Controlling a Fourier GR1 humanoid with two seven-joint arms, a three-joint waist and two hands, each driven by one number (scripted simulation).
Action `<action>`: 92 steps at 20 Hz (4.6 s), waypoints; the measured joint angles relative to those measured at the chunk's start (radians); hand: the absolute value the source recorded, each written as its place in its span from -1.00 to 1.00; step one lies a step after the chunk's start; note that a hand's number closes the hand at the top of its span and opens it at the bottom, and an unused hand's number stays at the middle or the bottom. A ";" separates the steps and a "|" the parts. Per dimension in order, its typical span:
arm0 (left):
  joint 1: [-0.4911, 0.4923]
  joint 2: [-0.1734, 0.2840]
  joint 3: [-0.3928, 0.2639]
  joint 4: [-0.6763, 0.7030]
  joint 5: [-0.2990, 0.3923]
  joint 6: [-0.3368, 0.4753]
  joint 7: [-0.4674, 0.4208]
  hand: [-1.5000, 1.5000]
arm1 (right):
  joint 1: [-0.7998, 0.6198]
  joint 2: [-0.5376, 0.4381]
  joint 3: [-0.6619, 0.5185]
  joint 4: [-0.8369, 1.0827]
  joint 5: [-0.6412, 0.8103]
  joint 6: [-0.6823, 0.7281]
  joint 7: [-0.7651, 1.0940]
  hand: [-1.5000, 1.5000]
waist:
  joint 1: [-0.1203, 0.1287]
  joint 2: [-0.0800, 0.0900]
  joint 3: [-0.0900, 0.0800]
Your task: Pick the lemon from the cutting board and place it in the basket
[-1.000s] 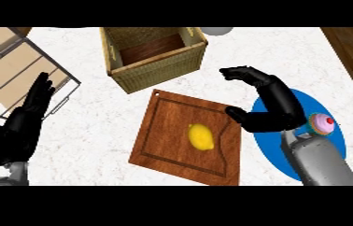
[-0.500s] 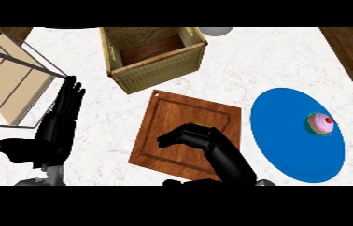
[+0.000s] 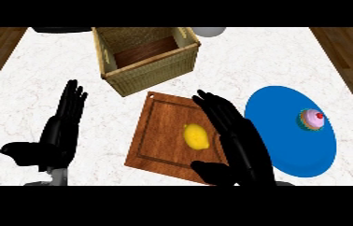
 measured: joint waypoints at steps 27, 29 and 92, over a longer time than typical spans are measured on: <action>-0.024 -0.020 0.003 0.014 -0.006 -0.044 -0.018 0.00 | -0.266 0.110 -0.021 -0.147 -0.111 0.765 0.614 -1.00 | 0.050 0.020 0.006; -0.018 -0.024 0.001 0.003 -0.013 -0.042 -0.016 0.00 | -0.247 0.126 -0.010 -0.134 -0.082 0.769 0.610 -1.00 | 0.051 0.021 0.007; -0.030 -0.178 0.121 0.004 -0.159 -0.172 0.024 0.00 | -0.048 0.245 -0.086 0.412 0.307 0.512 0.197 1.00 | 0.055 0.024 0.008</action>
